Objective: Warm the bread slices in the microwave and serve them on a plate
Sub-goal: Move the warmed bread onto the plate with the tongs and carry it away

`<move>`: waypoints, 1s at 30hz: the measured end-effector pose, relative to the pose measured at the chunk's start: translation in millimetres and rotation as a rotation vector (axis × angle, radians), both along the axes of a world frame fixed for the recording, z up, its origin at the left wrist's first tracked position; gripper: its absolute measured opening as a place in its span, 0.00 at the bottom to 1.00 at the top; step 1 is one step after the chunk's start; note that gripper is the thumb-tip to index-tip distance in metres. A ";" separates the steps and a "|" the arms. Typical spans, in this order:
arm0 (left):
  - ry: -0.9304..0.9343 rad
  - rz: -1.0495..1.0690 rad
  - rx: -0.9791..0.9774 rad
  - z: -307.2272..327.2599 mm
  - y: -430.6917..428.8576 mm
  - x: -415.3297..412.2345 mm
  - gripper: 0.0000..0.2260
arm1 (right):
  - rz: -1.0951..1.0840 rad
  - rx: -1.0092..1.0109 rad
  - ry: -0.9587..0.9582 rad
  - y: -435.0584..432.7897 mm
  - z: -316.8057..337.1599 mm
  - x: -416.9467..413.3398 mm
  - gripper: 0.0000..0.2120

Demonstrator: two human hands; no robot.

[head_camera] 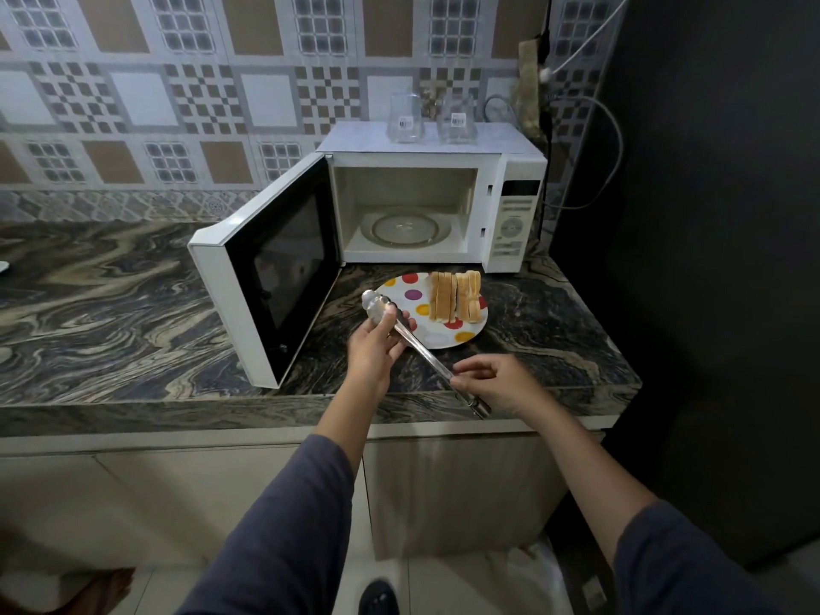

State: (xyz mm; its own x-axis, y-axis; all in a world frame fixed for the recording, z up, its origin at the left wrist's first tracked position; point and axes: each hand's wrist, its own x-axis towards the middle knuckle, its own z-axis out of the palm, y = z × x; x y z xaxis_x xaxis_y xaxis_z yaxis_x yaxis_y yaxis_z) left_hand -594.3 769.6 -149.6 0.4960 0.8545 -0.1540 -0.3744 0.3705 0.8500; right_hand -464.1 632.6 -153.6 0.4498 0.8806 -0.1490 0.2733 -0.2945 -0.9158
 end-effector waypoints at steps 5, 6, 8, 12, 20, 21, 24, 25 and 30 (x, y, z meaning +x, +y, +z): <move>-0.063 0.067 -0.055 -0.4 8.1 -7.0 0.10 | 0.053 0.065 0.192 -7.6 -1.1 4.4 0.16; -0.066 0.079 -0.064 -0.3 9.2 -7.2 0.11 | 0.063 0.080 0.207 -8.3 -1.6 5.6 0.16; -0.067 0.090 -0.079 -1.2 10.5 -6.2 0.12 | 0.063 0.106 0.217 -9.2 -0.8 7.3 0.17; -0.081 0.072 -0.071 1.3 7.7 -2.5 0.06 | 0.003 0.134 0.187 -8.5 -0.4 10.5 0.15; 0.020 -0.075 0.025 -5.2 0.9 9.7 0.15 | 0.056 0.071 -0.005 10.2 -2.6 2.6 0.14; 0.036 -0.100 0.030 -7.1 0.4 12.3 0.15 | 0.060 0.066 -0.014 14.2 -3.8 0.7 0.14; 0.081 -0.160 0.048 -11.0 3.8 17.2 0.15 | 0.075 0.063 -0.007 27.9 -6.5 -1.3 0.11; 0.094 -0.175 0.053 -12.5 7.2 18.3 0.15 | 0.077 0.064 -0.009 33.6 -7.6 -0.8 0.10; 0.177 -0.225 0.085 -8.7 40.8 28.8 0.12 | 0.053 0.040 -0.048 72.3 -9.8 0.8 0.06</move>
State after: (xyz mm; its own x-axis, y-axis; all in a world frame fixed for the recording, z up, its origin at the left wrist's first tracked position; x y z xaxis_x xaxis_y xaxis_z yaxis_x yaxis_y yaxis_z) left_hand -565.4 810.4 -158.3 0.6463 0.7397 -0.1874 -0.1341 0.3519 0.9264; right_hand -463.3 704.9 -163.3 0.4084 0.9081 -0.0924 0.3315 -0.2419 -0.9119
